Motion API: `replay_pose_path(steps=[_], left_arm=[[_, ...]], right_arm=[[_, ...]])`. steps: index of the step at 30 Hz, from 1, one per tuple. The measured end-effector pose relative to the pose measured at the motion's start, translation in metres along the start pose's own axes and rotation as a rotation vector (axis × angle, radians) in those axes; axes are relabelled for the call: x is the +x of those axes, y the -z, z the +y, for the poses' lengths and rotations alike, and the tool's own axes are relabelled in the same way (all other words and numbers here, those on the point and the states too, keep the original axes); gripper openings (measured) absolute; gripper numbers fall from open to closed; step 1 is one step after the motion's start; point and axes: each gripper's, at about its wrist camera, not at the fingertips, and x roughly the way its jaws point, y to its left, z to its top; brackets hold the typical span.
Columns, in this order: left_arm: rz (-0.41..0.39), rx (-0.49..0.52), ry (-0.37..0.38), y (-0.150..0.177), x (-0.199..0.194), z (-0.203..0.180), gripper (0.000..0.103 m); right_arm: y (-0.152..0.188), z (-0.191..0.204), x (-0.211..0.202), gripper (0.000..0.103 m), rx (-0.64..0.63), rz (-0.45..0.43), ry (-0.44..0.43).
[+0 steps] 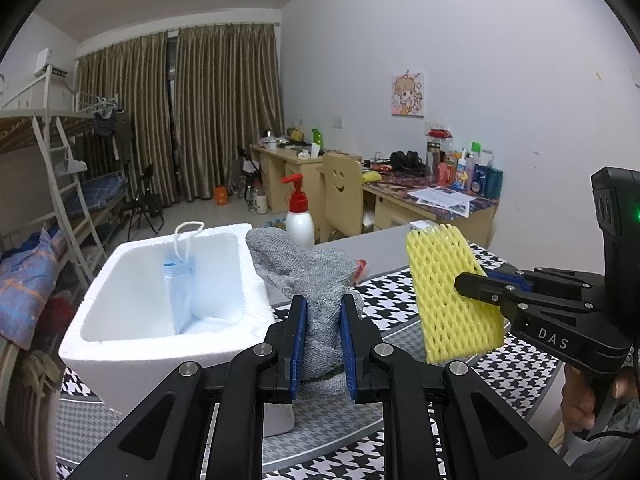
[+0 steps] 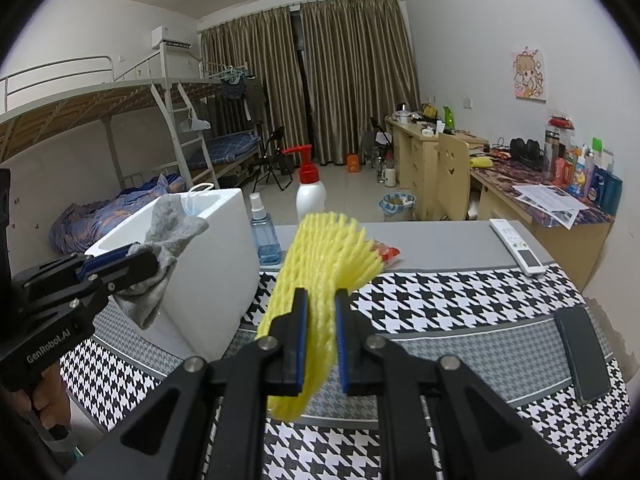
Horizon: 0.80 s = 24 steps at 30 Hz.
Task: Organize soft objects
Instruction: 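Lift and carry the grey sock and yellow mesh sleeve over the styrofoam box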
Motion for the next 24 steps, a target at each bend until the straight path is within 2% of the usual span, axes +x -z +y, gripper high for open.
replay_pose_path(steps=[24], left_arm=[[-0.039,-0.028,-0.075,-0.017,-0.002,0.026,0.018]], right_arm=[[-0.032,0.027,0.011,0.016,-0.042,-0.046,-0.07]])
